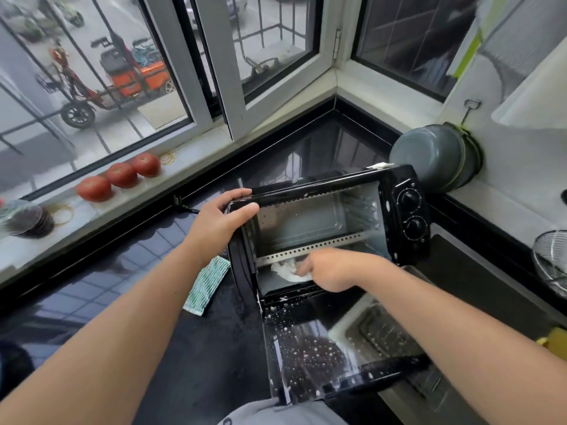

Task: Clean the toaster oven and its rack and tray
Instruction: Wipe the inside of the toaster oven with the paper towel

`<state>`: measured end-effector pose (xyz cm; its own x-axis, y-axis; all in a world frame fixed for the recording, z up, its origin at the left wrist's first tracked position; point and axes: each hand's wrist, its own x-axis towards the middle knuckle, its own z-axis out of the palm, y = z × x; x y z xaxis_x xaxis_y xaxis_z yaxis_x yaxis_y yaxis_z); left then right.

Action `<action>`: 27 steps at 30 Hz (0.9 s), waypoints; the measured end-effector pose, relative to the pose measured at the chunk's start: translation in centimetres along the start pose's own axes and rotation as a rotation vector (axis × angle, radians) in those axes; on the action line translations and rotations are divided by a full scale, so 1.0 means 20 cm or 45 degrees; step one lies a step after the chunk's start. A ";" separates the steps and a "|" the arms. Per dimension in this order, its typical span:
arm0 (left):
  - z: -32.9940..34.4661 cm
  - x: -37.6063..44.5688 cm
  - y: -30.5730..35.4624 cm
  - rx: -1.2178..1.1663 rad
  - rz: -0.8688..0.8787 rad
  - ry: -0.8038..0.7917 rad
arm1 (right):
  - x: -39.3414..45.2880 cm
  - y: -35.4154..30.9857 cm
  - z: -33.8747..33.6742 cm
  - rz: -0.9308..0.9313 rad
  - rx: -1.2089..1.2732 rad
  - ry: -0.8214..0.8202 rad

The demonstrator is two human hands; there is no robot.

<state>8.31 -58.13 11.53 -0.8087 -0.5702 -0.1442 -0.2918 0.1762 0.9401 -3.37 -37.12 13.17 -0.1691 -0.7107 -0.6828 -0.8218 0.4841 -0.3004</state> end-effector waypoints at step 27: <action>0.03 0.01 0.01 0.022 -0.038 0.098 | 0.23 0.23 -0.14 0.338 0.733 0.550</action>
<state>7.73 -57.69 11.39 -0.7582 -0.6351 -0.1477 -0.3246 0.1712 0.9302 -9.37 -39.63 10.51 -0.6159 -0.6126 -0.4953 -0.3309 0.7718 -0.5430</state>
